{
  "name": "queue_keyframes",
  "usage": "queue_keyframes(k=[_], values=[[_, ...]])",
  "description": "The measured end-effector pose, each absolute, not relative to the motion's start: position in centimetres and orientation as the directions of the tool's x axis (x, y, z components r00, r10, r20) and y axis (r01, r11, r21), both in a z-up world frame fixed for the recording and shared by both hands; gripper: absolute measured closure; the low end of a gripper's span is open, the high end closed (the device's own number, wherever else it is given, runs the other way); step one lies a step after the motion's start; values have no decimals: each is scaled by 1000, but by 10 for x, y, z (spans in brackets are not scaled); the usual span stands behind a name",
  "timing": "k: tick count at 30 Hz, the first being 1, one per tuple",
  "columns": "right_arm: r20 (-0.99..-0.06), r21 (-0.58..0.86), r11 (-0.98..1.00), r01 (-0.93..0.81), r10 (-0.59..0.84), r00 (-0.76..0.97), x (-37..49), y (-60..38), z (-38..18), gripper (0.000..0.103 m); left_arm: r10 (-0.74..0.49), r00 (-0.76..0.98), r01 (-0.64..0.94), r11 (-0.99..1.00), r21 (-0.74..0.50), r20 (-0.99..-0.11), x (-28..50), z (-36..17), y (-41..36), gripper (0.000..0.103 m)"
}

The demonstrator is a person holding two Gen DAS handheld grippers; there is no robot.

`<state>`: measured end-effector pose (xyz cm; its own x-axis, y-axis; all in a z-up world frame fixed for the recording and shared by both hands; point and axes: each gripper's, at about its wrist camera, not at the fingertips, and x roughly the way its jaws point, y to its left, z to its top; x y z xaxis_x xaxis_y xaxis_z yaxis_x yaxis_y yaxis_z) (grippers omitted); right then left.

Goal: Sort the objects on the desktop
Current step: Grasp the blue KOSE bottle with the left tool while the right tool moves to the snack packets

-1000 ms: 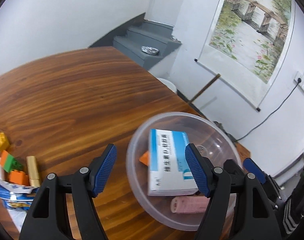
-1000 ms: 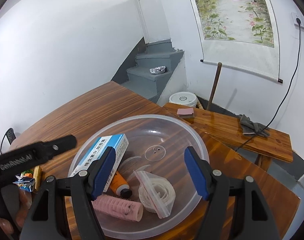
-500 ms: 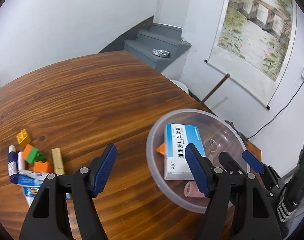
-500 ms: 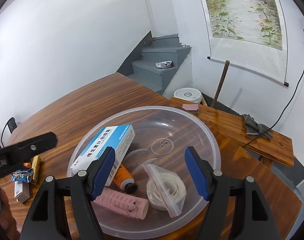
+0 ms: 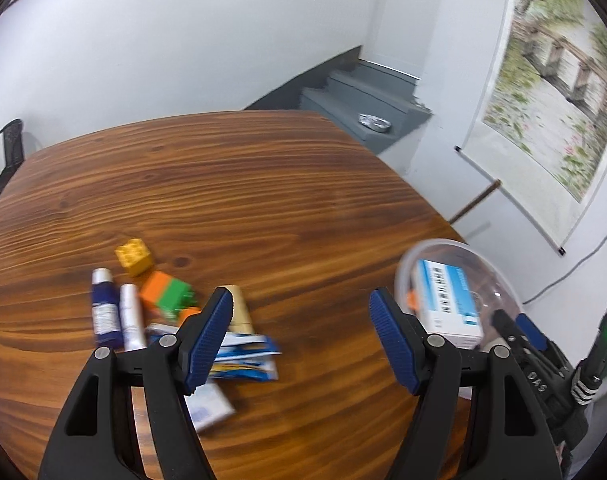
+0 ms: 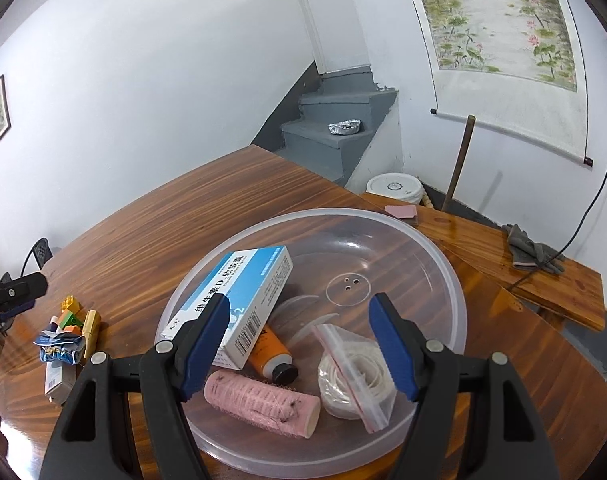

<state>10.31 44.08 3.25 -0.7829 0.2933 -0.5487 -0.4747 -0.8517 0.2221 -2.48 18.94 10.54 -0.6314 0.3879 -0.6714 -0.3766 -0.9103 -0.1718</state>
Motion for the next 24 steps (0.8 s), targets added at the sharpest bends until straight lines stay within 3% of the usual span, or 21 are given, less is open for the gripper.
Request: queue_keyframes(k=[15, 24], values=[[-514, 165, -889, -426, 291, -807, 93, 415, 40, 27, 207, -650, -159, -978, -136, -731, -72, 80, 103, 29], [-513, 115, -980, -163, 82, -855, 58, 348, 62, 24, 152, -631, -82, -988, -130, -761, -93, 67, 75, 29]])
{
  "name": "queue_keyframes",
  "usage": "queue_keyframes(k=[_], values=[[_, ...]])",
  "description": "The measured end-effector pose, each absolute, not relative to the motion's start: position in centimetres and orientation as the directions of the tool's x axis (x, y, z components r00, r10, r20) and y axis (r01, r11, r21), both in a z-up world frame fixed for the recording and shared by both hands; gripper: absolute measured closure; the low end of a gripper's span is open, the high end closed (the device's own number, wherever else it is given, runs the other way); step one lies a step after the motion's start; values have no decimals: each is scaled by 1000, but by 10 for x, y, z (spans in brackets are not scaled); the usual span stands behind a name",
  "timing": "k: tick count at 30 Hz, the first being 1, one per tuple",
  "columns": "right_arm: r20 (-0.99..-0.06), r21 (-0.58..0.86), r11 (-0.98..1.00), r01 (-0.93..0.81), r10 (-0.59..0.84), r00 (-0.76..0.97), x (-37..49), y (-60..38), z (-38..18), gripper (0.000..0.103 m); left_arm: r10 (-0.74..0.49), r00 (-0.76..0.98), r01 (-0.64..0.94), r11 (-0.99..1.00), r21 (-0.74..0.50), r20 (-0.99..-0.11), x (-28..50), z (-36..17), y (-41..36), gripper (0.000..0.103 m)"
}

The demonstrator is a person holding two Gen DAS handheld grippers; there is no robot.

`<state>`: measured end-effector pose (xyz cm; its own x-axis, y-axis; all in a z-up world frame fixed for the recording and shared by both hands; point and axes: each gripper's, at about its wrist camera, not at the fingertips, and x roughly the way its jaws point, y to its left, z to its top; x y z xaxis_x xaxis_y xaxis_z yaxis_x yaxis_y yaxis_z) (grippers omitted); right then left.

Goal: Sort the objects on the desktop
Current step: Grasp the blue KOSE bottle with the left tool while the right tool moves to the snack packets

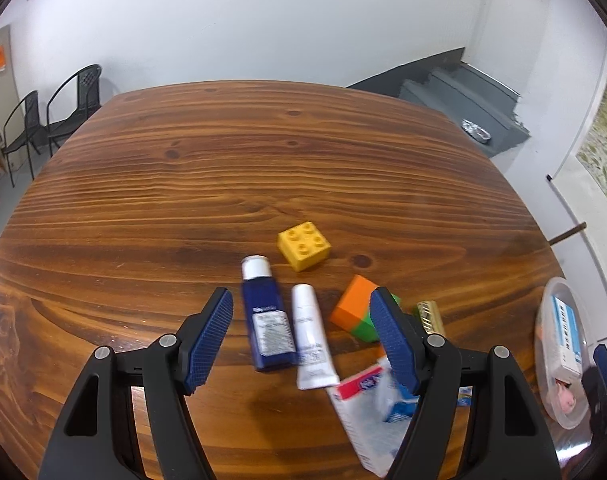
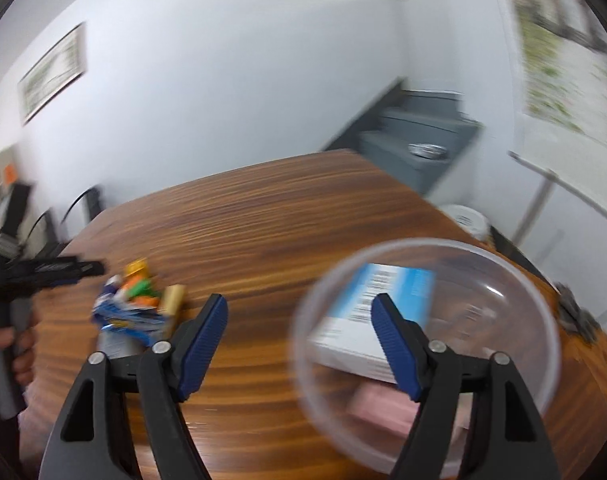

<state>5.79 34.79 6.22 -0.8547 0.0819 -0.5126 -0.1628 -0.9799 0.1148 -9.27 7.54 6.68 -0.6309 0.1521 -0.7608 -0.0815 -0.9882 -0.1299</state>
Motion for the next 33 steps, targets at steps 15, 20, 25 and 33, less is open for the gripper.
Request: queue_keyframes(k=[15, 20, 25, 33], values=[[-593, 185, -954, 235, -299, -748, -26, 249, 59, 24, 92, -584, -13, -994, -104, -807, -115, 42, 53, 29], [-626, 229, -943, 242, -333, -705, -33, 246, 42, 24, 73, -578, 2, -996, -92, -813, -121, 35, 48, 29], [-640, 247, -940, 236, -341, -688, -37, 248, 33, 24, 58, -580, -9, -998, -65, -813, -123, 28, 50, 29], [-655, 219, -938, 268, -345, -672, -30, 248, 32, 24, 71, -569, -32, -997, -64, -819, -129, 20, 46, 29]])
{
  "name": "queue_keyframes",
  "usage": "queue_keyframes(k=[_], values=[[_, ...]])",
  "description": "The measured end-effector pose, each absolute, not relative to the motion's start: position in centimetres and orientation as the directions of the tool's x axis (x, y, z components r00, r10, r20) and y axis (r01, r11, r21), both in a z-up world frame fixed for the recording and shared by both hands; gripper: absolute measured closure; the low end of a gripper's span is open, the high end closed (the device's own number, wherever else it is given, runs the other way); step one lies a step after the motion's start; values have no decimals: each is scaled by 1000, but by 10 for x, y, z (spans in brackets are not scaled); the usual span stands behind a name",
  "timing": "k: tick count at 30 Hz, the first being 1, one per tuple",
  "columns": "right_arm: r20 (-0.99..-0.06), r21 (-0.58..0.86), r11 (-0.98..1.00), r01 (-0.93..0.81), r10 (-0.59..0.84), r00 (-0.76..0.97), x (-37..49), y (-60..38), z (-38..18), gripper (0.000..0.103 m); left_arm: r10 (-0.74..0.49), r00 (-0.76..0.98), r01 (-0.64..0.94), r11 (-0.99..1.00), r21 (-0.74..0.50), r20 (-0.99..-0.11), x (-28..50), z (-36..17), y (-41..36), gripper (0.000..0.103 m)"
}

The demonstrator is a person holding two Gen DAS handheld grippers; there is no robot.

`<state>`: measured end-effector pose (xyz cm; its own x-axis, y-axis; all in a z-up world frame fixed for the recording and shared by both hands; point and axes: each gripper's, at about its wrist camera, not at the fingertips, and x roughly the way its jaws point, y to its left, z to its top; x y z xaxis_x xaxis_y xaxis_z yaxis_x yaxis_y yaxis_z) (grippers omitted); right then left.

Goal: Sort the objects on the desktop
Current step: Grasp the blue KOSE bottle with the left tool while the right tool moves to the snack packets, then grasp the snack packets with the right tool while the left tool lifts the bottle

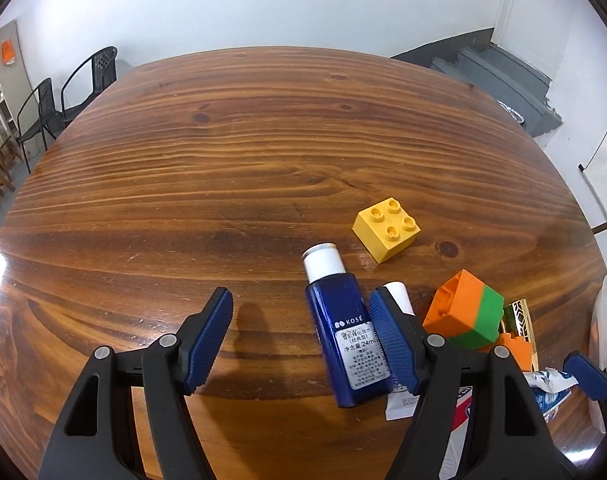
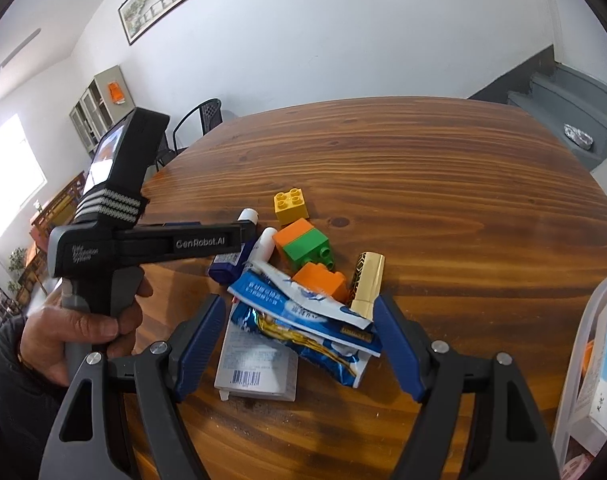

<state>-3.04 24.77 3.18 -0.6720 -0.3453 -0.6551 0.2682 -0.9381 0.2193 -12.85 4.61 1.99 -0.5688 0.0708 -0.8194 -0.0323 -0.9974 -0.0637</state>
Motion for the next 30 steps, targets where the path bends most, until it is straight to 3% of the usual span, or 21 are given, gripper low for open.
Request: queue_keyframes(k=[8, 14, 16, 18, 19, 23, 30], values=[[-658, 257, -886, 386, -453, -601, -25, 233, 30, 24, 54, -560, -67, -998, -20, -827, -129, 22, 47, 29], [-657, 217, -926, 308, -372, -655, -30, 237, 27, 24, 40, -565, -69, -998, -2, -824, -128, 22, 50, 29], [-649, 224, -938, 263, -345, -678, -32, 241, 27, 24, 60, -560, -70, -997, -25, -826, -127, 20, 51, 37], [-637, 196, -954, 228, -301, -710, -33, 240, 29, 24, 124, -531, -87, -992, -91, -838, -129, 18, 51, 57], [-631, 184, -958, 219, -286, -721, -33, 239, 30, 24, 141, -518, -90, -990, -110, -844, -129, 16, 52, 61], [-624, 156, -967, 203, -256, -738, -33, 229, 31, 31, 103, -528, -96, -994, -61, -843, -127, 14, 59, 65], [-659, 119, -974, 195, -224, -718, -46, 215, 19, 42, 116, -527, -87, -993, -83, -842, -127, 14, 58, 69]])
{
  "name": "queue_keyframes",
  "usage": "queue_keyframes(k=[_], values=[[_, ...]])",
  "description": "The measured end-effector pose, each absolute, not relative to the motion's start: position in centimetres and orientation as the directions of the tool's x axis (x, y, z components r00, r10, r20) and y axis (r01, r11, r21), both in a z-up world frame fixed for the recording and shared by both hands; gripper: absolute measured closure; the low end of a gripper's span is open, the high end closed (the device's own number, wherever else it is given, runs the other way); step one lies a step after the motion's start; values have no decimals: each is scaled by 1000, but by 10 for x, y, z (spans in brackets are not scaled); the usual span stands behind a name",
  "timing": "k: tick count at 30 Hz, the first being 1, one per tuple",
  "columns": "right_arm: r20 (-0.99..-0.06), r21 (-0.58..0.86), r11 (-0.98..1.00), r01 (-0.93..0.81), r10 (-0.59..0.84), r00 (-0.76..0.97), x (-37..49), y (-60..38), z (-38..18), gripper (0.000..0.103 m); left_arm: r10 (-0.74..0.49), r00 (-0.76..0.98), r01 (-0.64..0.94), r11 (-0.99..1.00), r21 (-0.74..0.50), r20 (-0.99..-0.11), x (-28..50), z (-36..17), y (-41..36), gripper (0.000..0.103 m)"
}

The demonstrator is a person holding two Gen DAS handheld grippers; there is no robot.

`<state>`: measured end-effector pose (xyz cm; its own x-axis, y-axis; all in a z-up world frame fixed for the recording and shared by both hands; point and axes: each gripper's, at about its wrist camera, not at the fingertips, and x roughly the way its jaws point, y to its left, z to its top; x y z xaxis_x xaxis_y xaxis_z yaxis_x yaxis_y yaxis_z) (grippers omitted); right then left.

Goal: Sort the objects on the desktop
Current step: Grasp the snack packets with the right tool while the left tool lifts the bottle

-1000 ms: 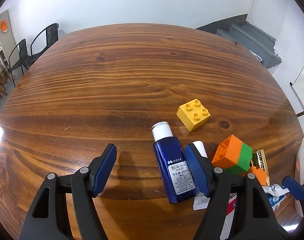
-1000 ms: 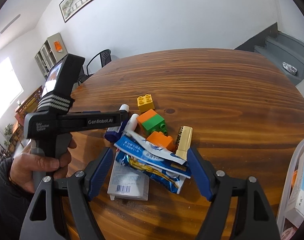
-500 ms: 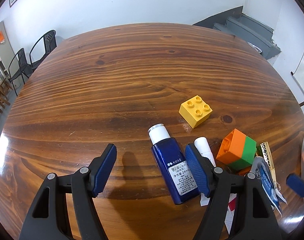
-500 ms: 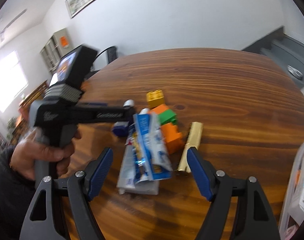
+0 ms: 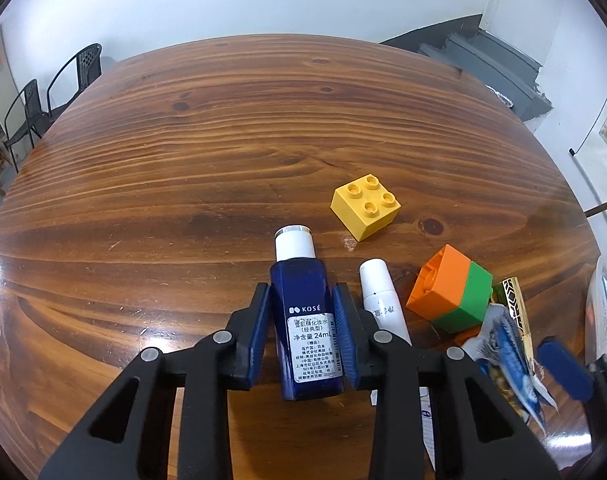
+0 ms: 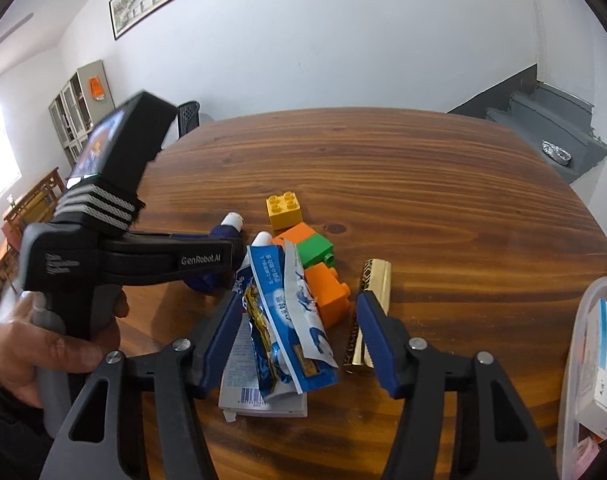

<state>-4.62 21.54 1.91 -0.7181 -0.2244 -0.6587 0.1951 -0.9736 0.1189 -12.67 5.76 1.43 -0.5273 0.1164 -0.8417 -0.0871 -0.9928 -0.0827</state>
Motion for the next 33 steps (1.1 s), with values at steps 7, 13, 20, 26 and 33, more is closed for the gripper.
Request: queue_keyframes(k=[7, 13, 20, 26, 33], values=[[-702, 117, -971, 207, -229, -674, -51, 211, 7, 62, 132, -543, -104, -991, -90, -830, -123, 20, 61, 69], [-688, 168, -969, 183, -248, -682, -47, 224, 12, 62, 138, -567, -98, -990, -100, -812, -119, 31, 60, 70], [-653, 198, -968, 154, -248, -716, -39, 238, 26, 62, 161, -594, -130, -986, -104, -788, -110, 46, 69, 71], [-636, 219, -973, 71, -198, -746, -36, 266, 34, 62, 169, -607, -152, -984, -96, -776, -104, 51, 75, 71], [-613, 269, -963, -4, -168, -772, -32, 293, 45, 62, 156, -633, -150, -986, -78, -758, -107, 48, 74, 71]])
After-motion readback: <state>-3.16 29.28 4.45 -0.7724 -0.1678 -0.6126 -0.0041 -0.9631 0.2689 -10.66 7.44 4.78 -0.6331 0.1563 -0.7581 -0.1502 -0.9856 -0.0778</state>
